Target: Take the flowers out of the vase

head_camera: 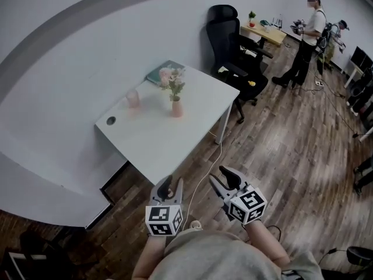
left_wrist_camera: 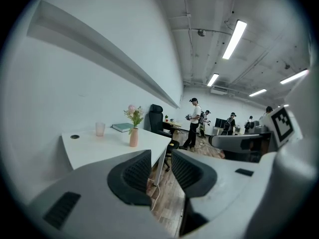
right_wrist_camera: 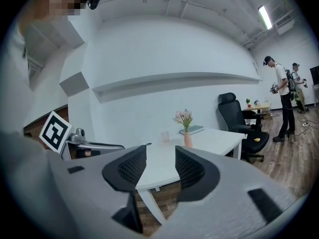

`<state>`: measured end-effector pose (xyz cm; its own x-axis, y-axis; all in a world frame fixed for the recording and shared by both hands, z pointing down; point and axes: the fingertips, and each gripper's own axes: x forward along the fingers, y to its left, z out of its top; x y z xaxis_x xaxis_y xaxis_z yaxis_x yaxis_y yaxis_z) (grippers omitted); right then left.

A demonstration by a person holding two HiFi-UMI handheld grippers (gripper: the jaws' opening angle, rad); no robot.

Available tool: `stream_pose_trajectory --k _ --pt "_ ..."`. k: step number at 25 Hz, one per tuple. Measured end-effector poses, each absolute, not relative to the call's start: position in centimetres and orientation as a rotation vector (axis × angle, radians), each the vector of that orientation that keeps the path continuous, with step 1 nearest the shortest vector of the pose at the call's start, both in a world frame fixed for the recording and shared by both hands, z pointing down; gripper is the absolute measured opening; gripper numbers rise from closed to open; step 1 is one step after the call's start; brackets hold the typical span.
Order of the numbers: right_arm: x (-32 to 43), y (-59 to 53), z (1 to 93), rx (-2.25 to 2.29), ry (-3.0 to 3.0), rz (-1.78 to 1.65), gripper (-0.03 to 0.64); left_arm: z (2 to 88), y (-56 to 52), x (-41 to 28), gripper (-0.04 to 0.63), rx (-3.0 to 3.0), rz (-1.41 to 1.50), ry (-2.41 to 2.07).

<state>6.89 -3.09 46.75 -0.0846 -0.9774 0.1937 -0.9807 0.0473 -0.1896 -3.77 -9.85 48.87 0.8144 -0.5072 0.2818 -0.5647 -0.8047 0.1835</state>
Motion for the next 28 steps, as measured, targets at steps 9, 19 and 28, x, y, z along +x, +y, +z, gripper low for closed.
stream_pose_trajectory --k 9,19,28 --pt "7.5 -7.6 46.6 2.105 -2.282 0.419 0.183 49.0 -14.2 -3.6 0.109 2.718 0.312 -0.859" --pt "9.1 -10.9 48.0 2.054 -2.309 0.461 0.183 50.0 -16.9 -2.3 0.109 2.683 0.301 -0.902" --pt "12.1 -18.2 47.4 1.966 -2.38 0.407 0.181 50.3 -22.7 -0.1 0.109 2.652 0.303 -0.999"
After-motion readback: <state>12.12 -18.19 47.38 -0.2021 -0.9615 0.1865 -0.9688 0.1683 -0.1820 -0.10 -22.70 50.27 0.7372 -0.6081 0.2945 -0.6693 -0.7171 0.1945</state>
